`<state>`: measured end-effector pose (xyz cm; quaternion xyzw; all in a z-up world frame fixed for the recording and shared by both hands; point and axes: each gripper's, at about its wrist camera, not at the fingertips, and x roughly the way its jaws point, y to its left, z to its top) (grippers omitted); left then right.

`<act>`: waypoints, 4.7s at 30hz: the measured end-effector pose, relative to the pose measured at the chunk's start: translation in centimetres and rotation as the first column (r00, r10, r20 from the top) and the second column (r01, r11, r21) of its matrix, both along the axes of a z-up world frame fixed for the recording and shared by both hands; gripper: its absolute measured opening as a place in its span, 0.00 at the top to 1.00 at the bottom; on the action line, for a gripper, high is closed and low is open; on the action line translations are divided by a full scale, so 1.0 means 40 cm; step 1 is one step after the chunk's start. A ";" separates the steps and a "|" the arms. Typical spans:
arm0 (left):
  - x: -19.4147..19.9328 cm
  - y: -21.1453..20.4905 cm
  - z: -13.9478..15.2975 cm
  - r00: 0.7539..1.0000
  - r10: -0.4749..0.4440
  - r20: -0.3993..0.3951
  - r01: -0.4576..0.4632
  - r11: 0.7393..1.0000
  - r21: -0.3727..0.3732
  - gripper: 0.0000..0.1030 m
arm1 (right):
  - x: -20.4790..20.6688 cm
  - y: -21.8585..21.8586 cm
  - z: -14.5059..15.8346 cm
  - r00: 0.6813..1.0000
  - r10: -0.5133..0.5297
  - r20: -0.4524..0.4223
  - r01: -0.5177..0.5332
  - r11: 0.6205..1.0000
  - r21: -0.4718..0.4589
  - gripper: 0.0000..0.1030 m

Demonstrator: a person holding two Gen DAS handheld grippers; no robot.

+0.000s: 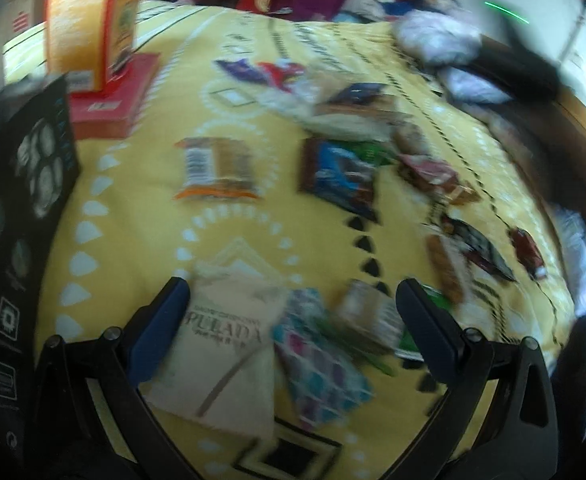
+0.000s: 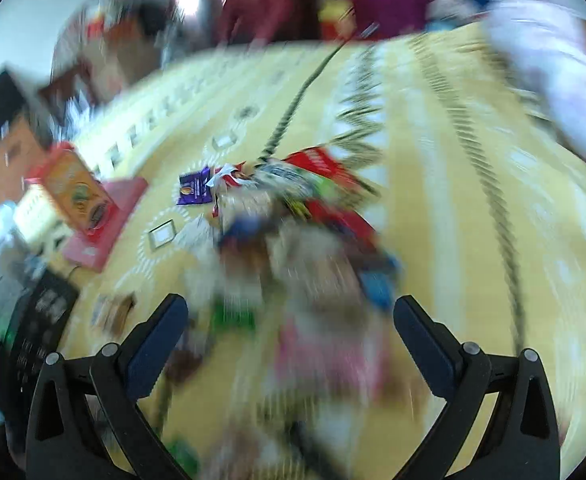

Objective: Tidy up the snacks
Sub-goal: 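Move both grippers over the snack pile toward the wrapped packets, then grasp the black wrapped bar with the right gripper while left grasps a blue packet, then carry both packets to the glass bowl and open both grippers, then grasp a biscuit pack with the right gripper while left grasps the PULADA packet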

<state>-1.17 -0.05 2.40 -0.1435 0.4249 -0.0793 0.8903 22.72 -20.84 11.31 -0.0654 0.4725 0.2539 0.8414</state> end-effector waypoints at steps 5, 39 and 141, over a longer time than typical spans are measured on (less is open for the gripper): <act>-0.047 -0.018 0.053 0.996 -0.051 0.070 0.044 0.994 0.104 0.00 | 0.419 0.235 -0.097 0.993 0.025 -0.117 -0.040 0.991 -0.126 0.00; 0.025 -0.172 0.088 0.953 -0.298 -0.051 0.297 0.955 -0.016 0.50 | -0.576 -0.324 0.054 0.978 -0.201 0.046 0.194 0.973 0.126 0.07; -0.344 0.409 0.660 0.870 0.110 0.481 -0.197 0.971 0.135 0.00 | -0.876 0.360 0.365 0.865 0.265 0.427 -0.421 0.846 0.327 0.00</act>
